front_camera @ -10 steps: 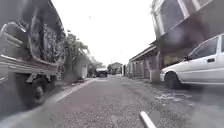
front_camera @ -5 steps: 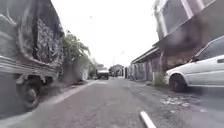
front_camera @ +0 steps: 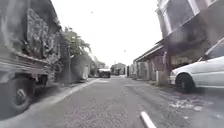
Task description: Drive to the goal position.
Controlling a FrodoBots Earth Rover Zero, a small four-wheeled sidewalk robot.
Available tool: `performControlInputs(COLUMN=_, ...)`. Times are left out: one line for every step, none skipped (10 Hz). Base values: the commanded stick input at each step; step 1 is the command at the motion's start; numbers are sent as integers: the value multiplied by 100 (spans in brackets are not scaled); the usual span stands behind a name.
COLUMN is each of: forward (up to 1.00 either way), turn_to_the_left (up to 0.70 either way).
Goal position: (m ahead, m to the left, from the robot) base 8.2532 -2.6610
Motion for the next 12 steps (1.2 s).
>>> performControlInputs(forward=50, turn_to_the_left=0)
performControlInputs(forward=50, turn_to_the_left=0)
performControlInputs(forward=50, turn_to_the_left=0)
performControlInputs(forward=50, turn_to_the_left=0)
performControlInputs(forward=50, turn_to_the_left=0)
performControlInputs(forward=50, turn_to_the_left=0)
performControlInputs(forward=50, turn_to_the_left=0)
performControlInputs(forward=50, turn_to_the_left=0)
performControlInputs(forward=50, turn_to_the_left=0)
performControlInputs(forward=50, turn_to_the_left=0)
performControlInputs(forward=50, turn_to_the_left=0)
performControlInputs(forward=50, turn_to_the_left=0)
